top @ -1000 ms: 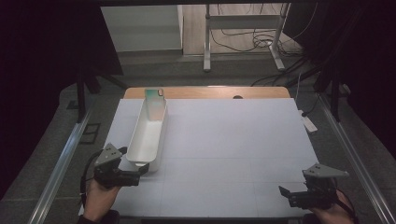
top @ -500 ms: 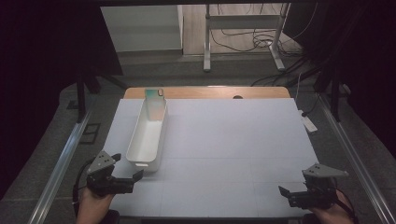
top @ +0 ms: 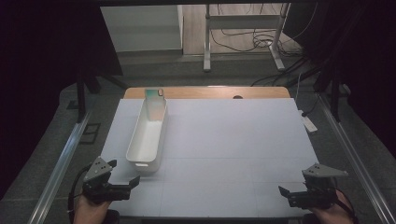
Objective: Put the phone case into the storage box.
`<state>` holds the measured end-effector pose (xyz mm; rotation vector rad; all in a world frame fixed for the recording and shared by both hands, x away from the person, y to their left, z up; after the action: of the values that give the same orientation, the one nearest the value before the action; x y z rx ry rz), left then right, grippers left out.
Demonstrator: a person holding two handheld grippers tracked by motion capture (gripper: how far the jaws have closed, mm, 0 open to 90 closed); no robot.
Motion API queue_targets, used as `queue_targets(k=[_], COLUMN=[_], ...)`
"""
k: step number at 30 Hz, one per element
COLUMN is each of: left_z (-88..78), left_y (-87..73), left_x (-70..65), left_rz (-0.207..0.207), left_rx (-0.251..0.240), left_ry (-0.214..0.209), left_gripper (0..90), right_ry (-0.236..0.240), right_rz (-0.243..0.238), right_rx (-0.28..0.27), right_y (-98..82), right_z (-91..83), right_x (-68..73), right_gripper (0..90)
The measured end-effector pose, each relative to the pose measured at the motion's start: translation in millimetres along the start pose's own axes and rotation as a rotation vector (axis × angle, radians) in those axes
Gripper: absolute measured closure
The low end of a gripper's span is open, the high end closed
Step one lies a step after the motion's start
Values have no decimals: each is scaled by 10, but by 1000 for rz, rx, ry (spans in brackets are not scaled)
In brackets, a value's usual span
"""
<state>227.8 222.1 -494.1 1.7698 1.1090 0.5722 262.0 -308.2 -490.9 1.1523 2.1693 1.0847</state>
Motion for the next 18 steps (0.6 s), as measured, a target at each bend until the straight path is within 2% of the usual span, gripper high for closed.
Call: queue_targets(k=[8,18], left_z=[-28,-28], left_y=[-72,-143], left_x=[-9,-26], left_rz=[2,25], left_rx=[26,68], left_ry=[16,36], left_gripper=[0,0], right_ry=[0,0], right_rz=[1,3], right_rx=[1,0], right_y=[0,-1], right_z=[1,1], right_x=[0,-2], right_gripper=[0,0])
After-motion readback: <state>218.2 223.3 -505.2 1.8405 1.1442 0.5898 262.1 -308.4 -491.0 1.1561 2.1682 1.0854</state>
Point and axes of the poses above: each handheld gripper's, and its own axes: z roughly forward along the jaws, y roughly out of its top, x roughly to its left, the point moved 6 cm from there along z, roughly forward along the jaws, and after that the axes turned 10 degrees about -x, right-handed, at the moved point
